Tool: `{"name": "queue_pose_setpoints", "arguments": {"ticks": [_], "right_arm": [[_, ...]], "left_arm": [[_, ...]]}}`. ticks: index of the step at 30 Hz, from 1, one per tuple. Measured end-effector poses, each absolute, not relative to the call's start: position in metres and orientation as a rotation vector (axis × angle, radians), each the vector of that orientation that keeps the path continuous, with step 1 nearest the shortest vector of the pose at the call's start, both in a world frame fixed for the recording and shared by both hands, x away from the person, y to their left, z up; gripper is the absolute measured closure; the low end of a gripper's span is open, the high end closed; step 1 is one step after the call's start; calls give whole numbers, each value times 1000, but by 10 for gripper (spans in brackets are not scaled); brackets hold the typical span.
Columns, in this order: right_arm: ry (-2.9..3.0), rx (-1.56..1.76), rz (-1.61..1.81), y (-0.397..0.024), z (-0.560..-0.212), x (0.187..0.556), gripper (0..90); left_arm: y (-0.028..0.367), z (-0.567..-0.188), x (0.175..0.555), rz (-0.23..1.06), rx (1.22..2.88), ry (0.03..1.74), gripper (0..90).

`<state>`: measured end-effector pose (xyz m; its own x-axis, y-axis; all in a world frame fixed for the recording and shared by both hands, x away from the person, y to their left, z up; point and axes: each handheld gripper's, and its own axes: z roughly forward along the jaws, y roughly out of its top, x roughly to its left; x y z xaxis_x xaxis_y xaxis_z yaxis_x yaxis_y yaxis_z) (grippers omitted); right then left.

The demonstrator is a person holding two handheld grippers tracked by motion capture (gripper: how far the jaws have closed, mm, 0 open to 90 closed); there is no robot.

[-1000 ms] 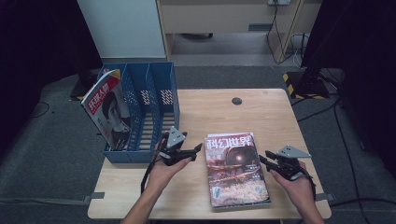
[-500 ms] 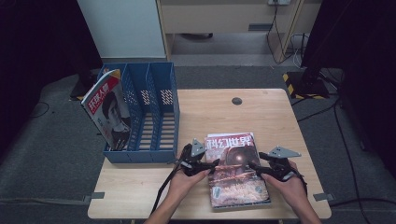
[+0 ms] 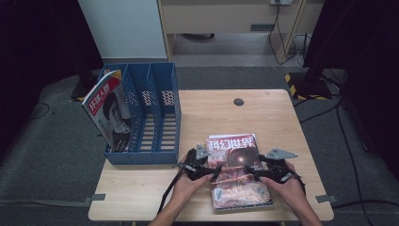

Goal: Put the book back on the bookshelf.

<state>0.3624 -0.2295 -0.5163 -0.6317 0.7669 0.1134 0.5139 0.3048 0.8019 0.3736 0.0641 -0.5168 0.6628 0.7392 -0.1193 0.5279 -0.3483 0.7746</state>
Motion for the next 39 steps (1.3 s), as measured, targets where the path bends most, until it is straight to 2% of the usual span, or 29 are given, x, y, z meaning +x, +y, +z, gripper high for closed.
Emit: {"name": "queue_pose_setpoints", "arguments": {"ticks": [8,13,20,23,28,31,34,39], "right_arm": [[2281,1145,1245,-227,-519,362,196],[2280,1138,1247,-227,-519,363,205],[2277,1125,1247,-226,-520,363,212],[2282,1117,1248,-225,-520,363,213],[2287,1107,1255,-224,-520,363,228],[2286,1106,1256,-223,-521,363,229],[2288,1105,1262,-225,-521,363,236],[2285,1128,1292,-226,-522,364,236]], "left_arm": [[68,-522,375,271,1997,1006,139],[71,-526,378,161,1973,1028,129],[68,-528,382,106,1977,1015,99],[65,-533,385,25,1958,1025,80],[65,-529,386,30,1992,1038,76],[67,-522,383,84,1990,1029,129],[73,-513,383,72,1938,1023,227],[74,-498,386,72,1944,991,307]]}}
